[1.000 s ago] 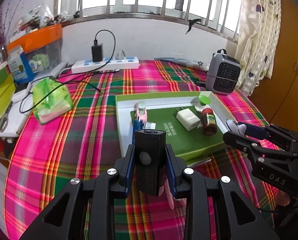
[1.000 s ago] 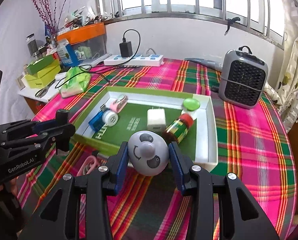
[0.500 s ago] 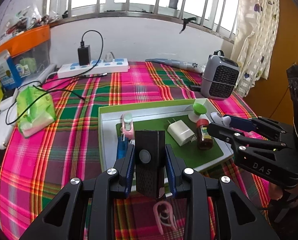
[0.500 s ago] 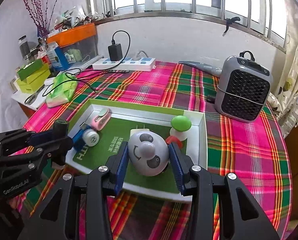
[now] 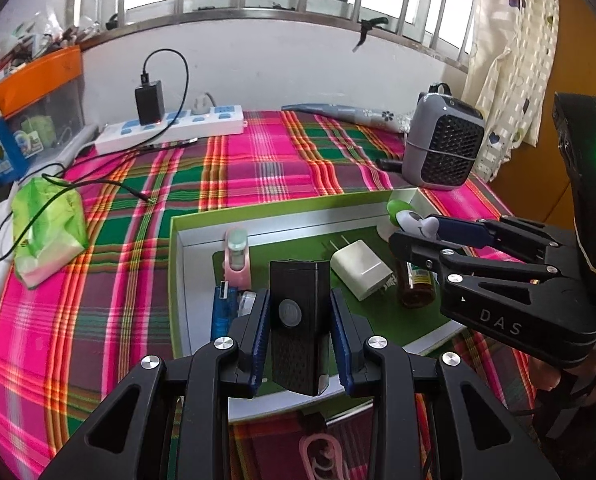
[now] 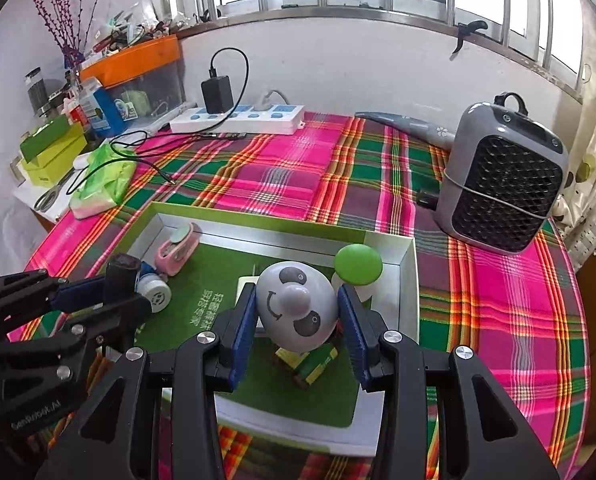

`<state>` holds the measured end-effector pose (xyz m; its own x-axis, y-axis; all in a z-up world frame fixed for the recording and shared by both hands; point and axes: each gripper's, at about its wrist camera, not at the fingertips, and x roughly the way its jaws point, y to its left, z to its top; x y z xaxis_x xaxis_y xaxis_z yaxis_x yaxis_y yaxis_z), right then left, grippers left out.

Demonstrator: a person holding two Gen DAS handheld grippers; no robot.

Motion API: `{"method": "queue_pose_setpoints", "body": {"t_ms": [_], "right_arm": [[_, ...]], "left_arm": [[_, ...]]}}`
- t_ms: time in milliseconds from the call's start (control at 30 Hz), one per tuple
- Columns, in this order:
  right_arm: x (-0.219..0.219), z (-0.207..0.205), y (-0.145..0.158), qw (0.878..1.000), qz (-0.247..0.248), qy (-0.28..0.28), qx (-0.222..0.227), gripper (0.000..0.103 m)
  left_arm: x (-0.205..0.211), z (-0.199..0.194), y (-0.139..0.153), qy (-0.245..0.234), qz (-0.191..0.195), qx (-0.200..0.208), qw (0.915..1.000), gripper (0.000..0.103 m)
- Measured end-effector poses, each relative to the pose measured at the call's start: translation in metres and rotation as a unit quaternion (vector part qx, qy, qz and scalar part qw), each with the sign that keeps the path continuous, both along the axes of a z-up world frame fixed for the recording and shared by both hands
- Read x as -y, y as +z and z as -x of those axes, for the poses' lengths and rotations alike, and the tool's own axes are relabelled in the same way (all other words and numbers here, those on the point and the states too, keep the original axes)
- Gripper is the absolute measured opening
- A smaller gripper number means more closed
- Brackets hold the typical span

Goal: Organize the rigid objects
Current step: 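Carry the black case and panda ball over the tray with both tools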

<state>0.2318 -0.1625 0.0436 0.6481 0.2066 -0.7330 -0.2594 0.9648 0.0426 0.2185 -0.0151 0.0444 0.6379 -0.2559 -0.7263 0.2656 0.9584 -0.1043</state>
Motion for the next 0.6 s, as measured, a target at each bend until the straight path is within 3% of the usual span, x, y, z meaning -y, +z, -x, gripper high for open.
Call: {"method": "queue_pose_setpoints", "body": {"t_ms": [600], "right_arm": [[-0.004,-0.025,-0.016,1.000,0.012,0.007,-0.011,0.042]], "left_arm": [[0.014,-0.021,-0.019,-0.012,-0.013,-0.026,0.9995,0.028]]}}
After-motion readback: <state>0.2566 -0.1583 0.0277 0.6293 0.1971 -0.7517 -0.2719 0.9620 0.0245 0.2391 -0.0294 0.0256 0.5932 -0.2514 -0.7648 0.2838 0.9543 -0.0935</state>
